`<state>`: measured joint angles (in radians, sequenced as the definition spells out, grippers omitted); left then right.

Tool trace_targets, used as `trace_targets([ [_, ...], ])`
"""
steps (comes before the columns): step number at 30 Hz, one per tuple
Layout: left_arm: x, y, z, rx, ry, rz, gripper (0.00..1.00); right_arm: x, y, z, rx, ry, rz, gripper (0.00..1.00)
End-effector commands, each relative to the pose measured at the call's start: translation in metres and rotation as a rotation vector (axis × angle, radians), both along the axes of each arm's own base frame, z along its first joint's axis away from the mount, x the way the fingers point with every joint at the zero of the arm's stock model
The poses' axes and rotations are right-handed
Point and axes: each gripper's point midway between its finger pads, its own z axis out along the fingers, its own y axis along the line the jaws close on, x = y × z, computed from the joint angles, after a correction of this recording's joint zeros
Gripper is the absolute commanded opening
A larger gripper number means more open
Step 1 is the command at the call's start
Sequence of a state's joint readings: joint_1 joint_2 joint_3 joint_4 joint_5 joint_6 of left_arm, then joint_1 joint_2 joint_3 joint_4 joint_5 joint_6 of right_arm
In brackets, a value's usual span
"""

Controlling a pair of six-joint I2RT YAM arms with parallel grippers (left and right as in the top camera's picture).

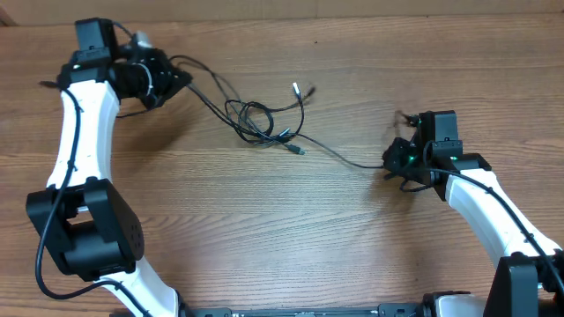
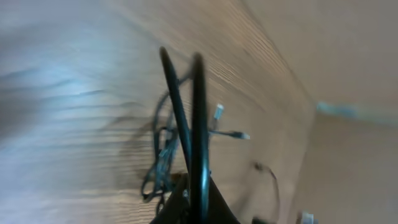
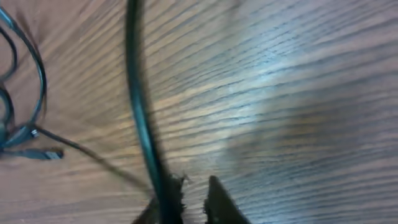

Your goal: Untangle cables

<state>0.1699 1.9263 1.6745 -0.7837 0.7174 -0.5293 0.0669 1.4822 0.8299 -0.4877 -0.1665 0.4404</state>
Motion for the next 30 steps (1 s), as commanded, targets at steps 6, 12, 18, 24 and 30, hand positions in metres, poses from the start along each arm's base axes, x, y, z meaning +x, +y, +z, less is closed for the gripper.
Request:
trace_targets([
  [6,-0.034,-0.094,0.066,-0.041,-0.495,-0.594,0.11,0.002,0.025,0.019,0.17,-0.006,0.009,0.8],
  [12,-0.032,-0.071,-0.007,0.397,-0.156,-0.439,0.16,0.004,0.03,0.035,0.196,-0.049,0.026,0.86],
  [18,-0.039,-0.057,-0.03,0.606,0.063,-0.183,0.64,0.003,0.03,0.034,0.195,-0.044,0.026,0.89],
  [24,-0.05,-0.031,-0.038,0.669,0.229,0.107,0.99,0.001,0.029,0.033,0.194,-0.033,0.024,0.95],
  [30,-0.057,-0.056,-0.053,0.551,0.258,0.051,0.86,0.001,0.03,0.033,0.194,-0.034,0.026,1.0],
])
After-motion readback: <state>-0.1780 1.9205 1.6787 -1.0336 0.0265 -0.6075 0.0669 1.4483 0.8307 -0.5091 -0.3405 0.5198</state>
